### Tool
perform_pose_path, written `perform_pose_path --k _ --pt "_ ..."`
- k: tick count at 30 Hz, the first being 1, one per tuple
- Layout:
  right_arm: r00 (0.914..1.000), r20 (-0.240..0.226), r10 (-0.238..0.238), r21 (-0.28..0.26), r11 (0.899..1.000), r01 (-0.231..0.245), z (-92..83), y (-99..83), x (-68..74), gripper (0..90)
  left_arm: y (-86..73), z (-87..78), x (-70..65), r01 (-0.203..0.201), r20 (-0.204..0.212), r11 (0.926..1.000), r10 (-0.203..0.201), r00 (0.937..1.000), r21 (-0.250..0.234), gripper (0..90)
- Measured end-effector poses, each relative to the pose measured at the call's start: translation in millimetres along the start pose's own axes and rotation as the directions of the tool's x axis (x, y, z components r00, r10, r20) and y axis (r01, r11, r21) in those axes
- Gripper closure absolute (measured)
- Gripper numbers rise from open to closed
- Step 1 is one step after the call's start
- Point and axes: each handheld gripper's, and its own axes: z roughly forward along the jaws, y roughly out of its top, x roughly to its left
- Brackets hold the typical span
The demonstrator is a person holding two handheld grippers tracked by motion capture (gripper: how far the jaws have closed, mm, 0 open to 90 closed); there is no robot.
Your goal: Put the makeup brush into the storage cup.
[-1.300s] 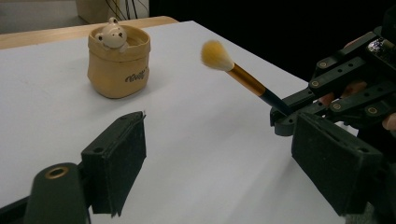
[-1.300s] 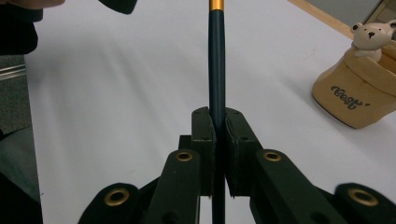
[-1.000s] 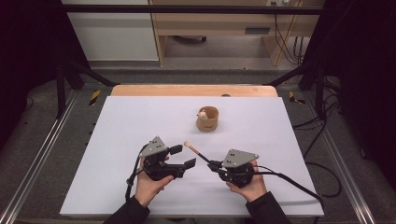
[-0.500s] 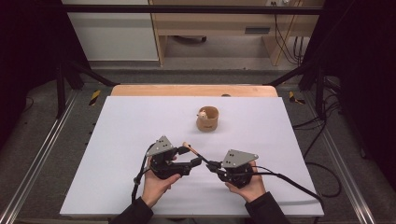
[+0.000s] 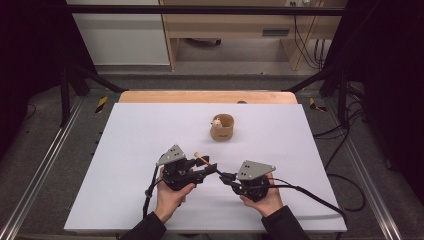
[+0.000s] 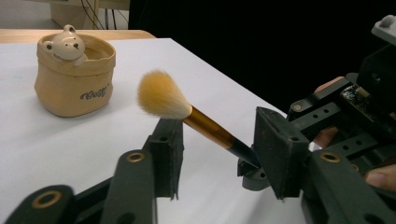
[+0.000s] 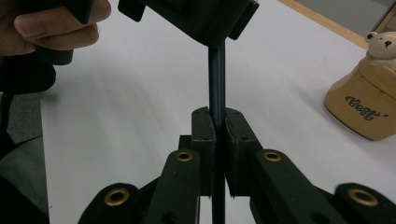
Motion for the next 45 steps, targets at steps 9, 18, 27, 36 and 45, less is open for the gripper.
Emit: perform_pose_path --k 9,18,27,36,45 --pt "1.0000 -0.004 -0.001 -0.012 1.000 0.001 1.1 -0.3 0.8 83.8 -0.3 -0.9 -1.1 0.020 0.032 0.9997 -0.020 0.9993 -0.013 68.5" --pt "0.9999 -0.015 -0.001 -0.006 1.000 0.001 3.3 -1.2 1.6 83.8 -0.6 -1.9 -2.2 0.029 0.050 0.9994 -0.028 0.9983 -0.020 73.6" --pt "0.9998 -0.019 -0.001 0.000 1.000 0.001 4.7 -1.8 1.8 83.5 -1.3 -2.7 -3.6 0.034 0.062 0.9991 -0.032 0.9976 -0.027 76.8" --pt "0.9999 -0.015 0.007 0.005 1.000 -0.007 6.1 -2.3 1.8 81.9 -1.6 -3.4 -7.4 0.024 0.088 0.9992 -0.022 0.9959 -0.032 81.6" --pt "0.9997 -0.017 0.014 0.002 1.000 -0.014 5.9 -2.0 1.5 77.4 -1.8 -2.9 -10.2 0.000 0.083 0.9998 0.002 0.9965 -0.021 83.2"
